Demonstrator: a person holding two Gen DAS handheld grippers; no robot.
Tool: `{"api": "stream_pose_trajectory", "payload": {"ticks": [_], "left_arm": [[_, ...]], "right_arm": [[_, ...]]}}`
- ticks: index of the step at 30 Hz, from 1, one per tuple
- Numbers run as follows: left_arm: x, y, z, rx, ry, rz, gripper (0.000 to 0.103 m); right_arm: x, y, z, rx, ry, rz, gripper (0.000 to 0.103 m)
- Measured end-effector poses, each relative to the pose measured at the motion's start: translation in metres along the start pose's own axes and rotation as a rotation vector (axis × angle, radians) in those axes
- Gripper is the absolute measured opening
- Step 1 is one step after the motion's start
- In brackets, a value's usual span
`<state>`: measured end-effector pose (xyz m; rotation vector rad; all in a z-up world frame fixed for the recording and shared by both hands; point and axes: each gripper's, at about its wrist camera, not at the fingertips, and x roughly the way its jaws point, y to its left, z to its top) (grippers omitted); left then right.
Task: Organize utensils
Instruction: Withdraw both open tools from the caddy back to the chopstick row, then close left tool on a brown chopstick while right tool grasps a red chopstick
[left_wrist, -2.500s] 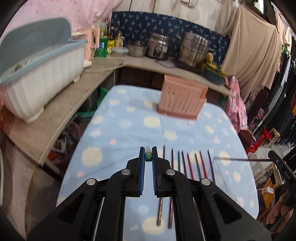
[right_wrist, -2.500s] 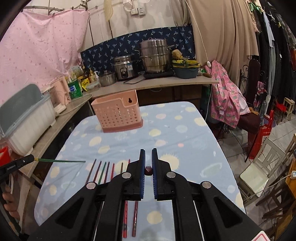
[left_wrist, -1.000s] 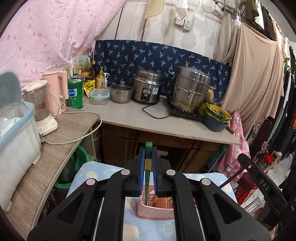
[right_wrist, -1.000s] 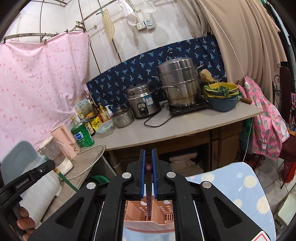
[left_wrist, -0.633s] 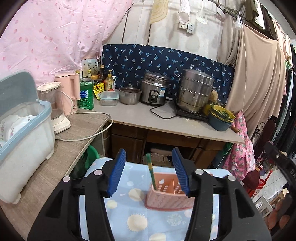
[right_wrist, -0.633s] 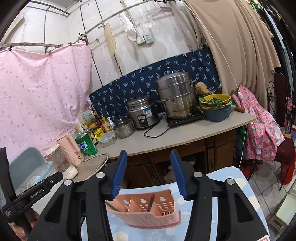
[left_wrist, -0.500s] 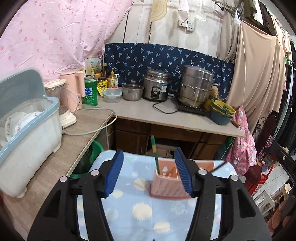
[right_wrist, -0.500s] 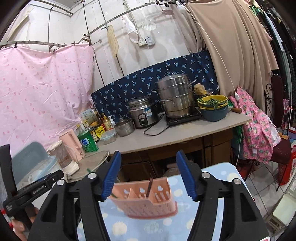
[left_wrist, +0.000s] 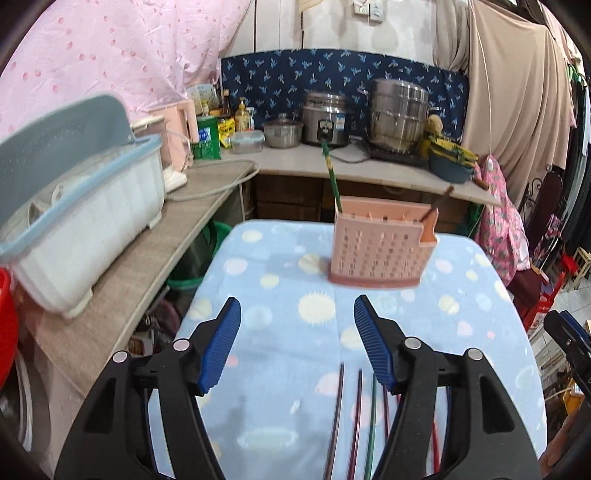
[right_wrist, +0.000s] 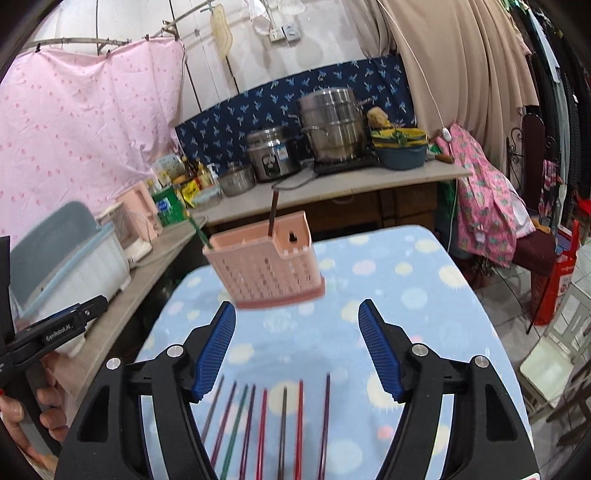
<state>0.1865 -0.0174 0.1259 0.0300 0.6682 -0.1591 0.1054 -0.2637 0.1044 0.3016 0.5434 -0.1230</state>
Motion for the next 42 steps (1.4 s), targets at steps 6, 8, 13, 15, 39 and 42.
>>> {"api": "stream_pose_trajectory", "payload": {"ticks": [6, 8, 13, 15, 39, 42], "left_arm": [[-0.003, 0.005, -0.048, 0.015, 0.073, 0.011, 0.061], [-0.005, 0.006, -0.063, 0.026, 0.088, 0.017, 0.061], [-0.006, 0.009, -0.098, 0.037, 0.136, 0.027, 0.061], [-0.005, 0.012, -0.11, 0.029, 0.161, 0.025, 0.061], [0.004, 0.007, -0.181, 0.047, 0.3, -0.001, 0.061], [0.004, 0.007, -0.184, 0.048, 0.308, -0.004, 0.061]], "right_arm": [[-0.013, 0.0, -0.046, -0.027, 0.061, -0.022, 0.067], [-0.016, 0.002, -0.057, -0.041, 0.078, -0.031, 0.067], [-0.021, 0.003, -0.089, -0.067, 0.124, -0.043, 0.067], [-0.022, 0.003, -0.099, -0.074, 0.141, -0.05, 0.067], [-0.003, -0.003, -0.176, -0.103, 0.311, -0.115, 0.039], [0.0, -0.003, -0.181, -0.098, 0.329, -0.109, 0.032]]}}
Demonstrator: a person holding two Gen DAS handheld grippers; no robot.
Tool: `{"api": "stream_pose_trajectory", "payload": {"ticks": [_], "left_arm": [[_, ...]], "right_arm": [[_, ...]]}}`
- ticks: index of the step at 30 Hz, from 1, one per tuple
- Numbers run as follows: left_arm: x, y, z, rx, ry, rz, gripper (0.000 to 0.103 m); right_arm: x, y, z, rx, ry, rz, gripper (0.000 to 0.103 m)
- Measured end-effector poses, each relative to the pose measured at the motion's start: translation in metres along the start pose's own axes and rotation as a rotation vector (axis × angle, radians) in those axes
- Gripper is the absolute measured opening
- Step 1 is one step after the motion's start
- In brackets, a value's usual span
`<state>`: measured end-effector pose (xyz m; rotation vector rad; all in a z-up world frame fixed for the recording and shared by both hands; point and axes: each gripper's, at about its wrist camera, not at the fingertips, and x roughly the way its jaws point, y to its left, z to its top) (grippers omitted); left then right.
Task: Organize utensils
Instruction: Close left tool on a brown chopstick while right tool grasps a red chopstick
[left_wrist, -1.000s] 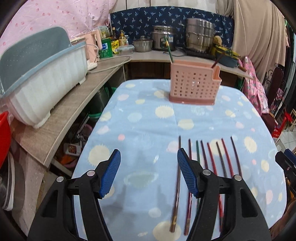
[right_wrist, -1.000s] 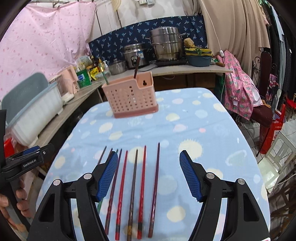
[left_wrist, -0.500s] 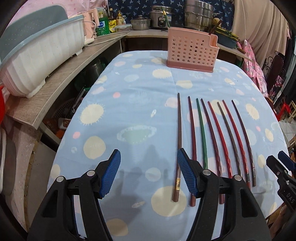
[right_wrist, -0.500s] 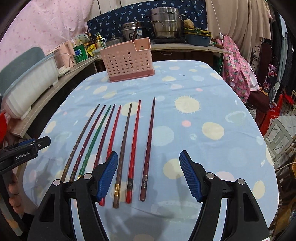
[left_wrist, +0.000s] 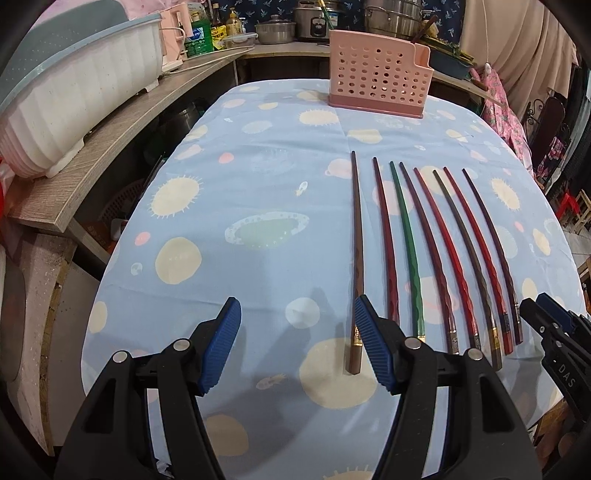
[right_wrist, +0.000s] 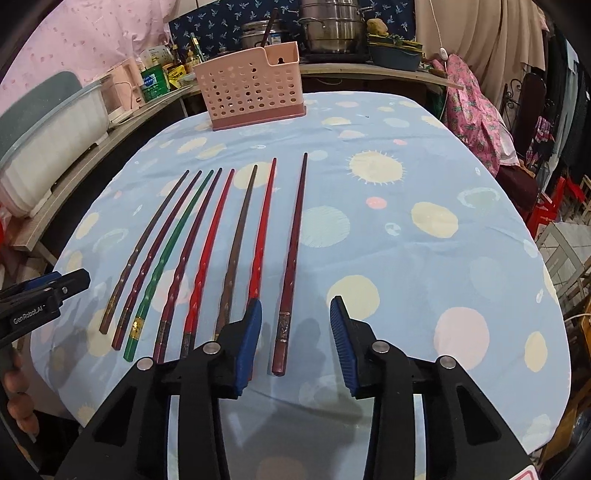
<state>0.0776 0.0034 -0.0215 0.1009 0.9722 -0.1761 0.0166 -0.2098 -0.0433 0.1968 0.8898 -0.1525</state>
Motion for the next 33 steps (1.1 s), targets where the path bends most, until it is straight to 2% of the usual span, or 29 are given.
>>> {"api": "stream_pose_trajectory", "payload": {"ticks": [3, 11, 33], "left_arm": [[0.001, 0.0, -0.002, -0.001, 0.008, -0.006, 0.061], [0.005, -0.003, -0.006, 0.006, 0.026, -0.016, 0.061], [0.023, -0.014, -0.02, 0.039, 0.086, -0.026, 0.061]], "right_arm": [[0.003, 0.002, -0.002, -0.007, 0.011, 0.001, 0.026], [0.009, 0.003, -0.008, -0.014, 0.035, -0.004, 0.017], [0.009, 0.005, -0.011, -0.03, 0.018, -0.016, 0.017]]}}
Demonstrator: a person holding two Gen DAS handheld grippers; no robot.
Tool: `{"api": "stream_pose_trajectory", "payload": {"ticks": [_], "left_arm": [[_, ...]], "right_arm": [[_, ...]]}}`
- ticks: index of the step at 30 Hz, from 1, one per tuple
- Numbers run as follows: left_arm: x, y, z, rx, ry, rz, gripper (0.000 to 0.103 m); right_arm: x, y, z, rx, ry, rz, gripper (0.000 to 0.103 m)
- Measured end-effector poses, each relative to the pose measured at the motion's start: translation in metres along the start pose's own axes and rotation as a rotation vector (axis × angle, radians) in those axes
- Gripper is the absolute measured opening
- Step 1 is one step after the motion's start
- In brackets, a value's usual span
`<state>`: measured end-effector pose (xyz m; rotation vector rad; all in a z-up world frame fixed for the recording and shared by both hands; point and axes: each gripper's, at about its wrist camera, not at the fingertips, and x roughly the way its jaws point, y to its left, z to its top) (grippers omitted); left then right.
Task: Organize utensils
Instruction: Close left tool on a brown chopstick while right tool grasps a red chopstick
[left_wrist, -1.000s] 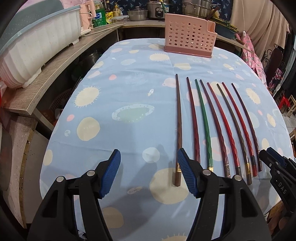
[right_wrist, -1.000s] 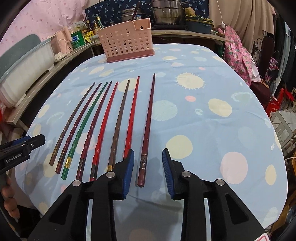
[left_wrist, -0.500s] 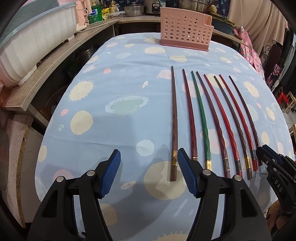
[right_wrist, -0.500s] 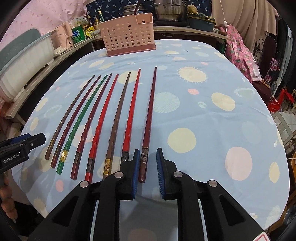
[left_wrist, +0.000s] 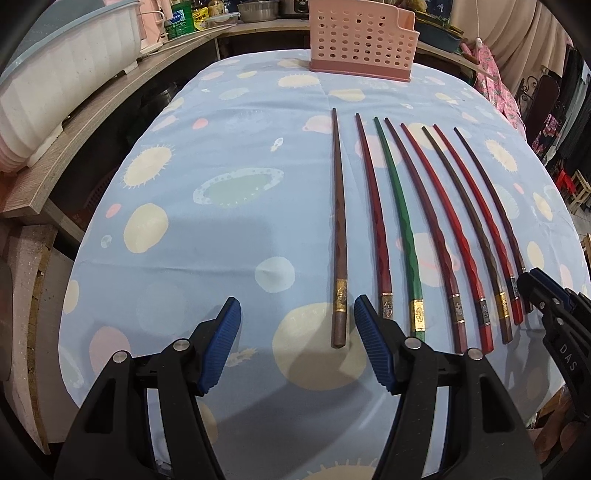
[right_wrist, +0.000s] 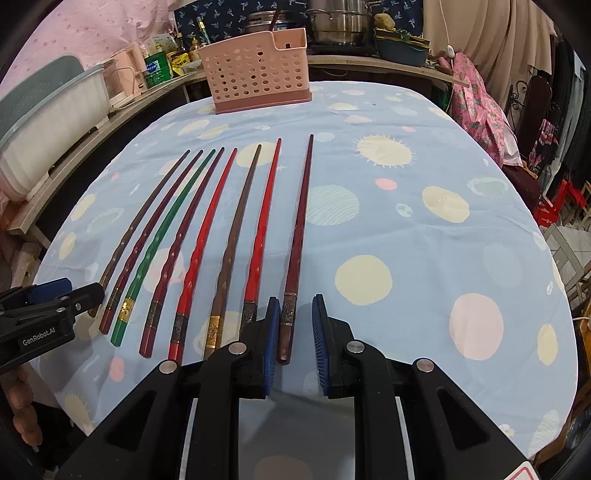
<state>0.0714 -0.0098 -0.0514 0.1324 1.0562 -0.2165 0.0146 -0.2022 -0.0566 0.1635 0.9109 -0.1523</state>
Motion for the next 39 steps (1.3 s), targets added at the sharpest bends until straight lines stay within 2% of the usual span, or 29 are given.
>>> {"api": "stream_pose_trajectory", "payload": {"ticks": [16, 19, 21, 22, 24, 26, 27, 32, 39], "left_arm": [[0.003, 0.003, -0.001, -0.011, -0.002, -0.014, 0.06], [0.002, 0.003, 0.0, -0.012, -0.007, -0.021, 0.049], [0.001, 0.004, 0.001, -0.013, -0.008, -0.033, 0.034], [0.0, 0.004, 0.001, -0.014, -0.008, -0.039, 0.03], [0.0, 0.006, 0.002, -0.019, -0.006, -0.056, 0.016], [0.0, 0.007, 0.003, -0.023, -0.001, -0.074, 0.009], [0.0, 0.007, 0.003, -0.024, 0.002, -0.084, 0.009], [-0.004, 0.012, 0.007, -0.041, 0.002, -0.109, 0.007], [-0.029, 0.022, 0.027, -0.069, -0.05, -0.121, 0.007]], "right_arm": [[0.0, 0.001, -0.001, -0.003, -0.002, -0.002, 0.017], [0.0, 0.001, 0.0, -0.004, -0.002, -0.002, 0.017], [0.0, 0.001, 0.0, -0.004, -0.003, -0.002, 0.017], [0.0, 0.001, 0.0, -0.006, -0.002, -0.002, 0.017], [0.0, 0.0, 0.001, -0.007, -0.002, -0.001, 0.017], [0.0, 0.0, 0.002, -0.01, -0.001, -0.001, 0.014], [0.0, -0.001, 0.002, -0.01, 0.002, 0.004, 0.008], [-0.001, -0.004, 0.006, -0.001, 0.007, 0.017, 0.007], [-0.027, -0.011, 0.032, 0.014, -0.069, 0.034, 0.007]]}}
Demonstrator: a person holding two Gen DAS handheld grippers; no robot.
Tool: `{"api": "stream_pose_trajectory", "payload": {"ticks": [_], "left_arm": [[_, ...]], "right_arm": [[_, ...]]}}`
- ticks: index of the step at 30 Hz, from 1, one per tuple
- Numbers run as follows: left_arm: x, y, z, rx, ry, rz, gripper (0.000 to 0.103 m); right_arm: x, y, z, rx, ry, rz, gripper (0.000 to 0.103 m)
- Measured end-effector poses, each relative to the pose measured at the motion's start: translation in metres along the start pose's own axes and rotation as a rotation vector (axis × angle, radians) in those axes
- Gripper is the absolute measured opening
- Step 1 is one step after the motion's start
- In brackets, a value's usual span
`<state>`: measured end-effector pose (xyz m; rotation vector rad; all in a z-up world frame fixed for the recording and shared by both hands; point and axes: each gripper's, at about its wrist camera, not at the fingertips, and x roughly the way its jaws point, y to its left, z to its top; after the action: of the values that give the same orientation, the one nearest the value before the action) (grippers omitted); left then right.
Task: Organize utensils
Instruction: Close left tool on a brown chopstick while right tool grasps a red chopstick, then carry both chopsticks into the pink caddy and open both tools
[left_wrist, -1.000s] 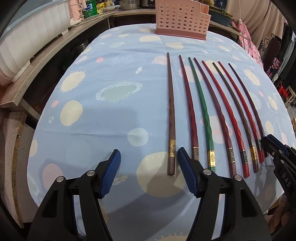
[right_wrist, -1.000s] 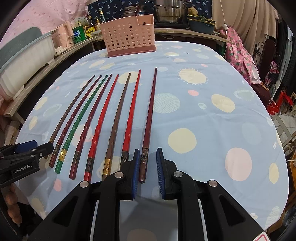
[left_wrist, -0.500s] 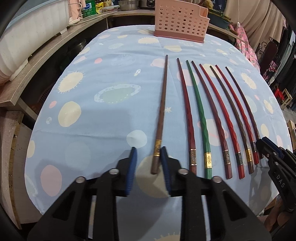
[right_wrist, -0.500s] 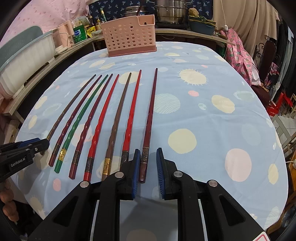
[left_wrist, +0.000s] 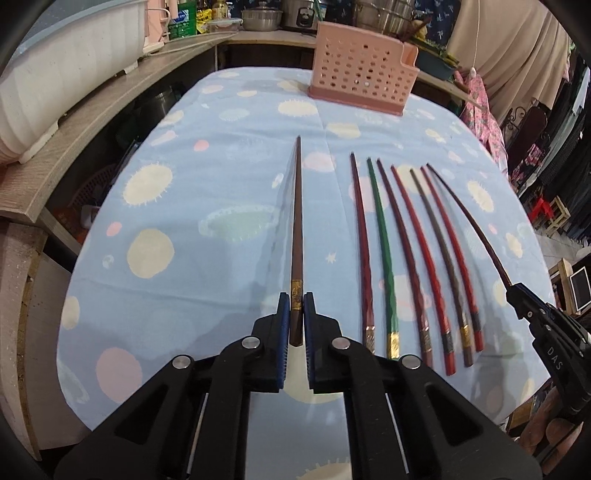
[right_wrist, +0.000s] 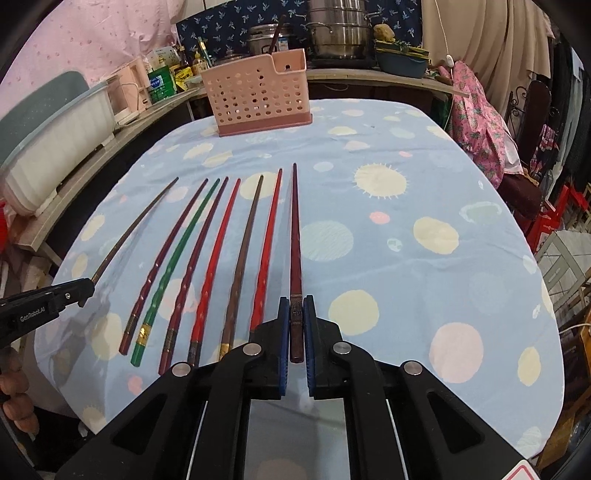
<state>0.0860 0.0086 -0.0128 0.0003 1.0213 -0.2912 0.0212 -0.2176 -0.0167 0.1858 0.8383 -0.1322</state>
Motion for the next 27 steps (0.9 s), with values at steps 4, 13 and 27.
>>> {"api": "stream_pose_trajectory", "payload": {"ticks": [4, 13, 27], "left_arm": [[-0.022, 0.001, 0.023, -0.014, -0.06, -0.019, 0.007], [-0.069, -0.003, 0.093, -0.008, -0.233, -0.029, 0.007], [-0.09, -0.02, 0.223, -0.021, -0.4, -0.056, 0.007]], "right_arm": [[-0.02, -0.004, 0.026, 0.009, -0.064, 0.012, 0.007], [-0.057, -0.011, 0.105, 0.016, -0.24, 0.028, 0.007], [-0.056, -0.006, 0.225, 0.052, -0.404, 0.106, 0.007]]}}
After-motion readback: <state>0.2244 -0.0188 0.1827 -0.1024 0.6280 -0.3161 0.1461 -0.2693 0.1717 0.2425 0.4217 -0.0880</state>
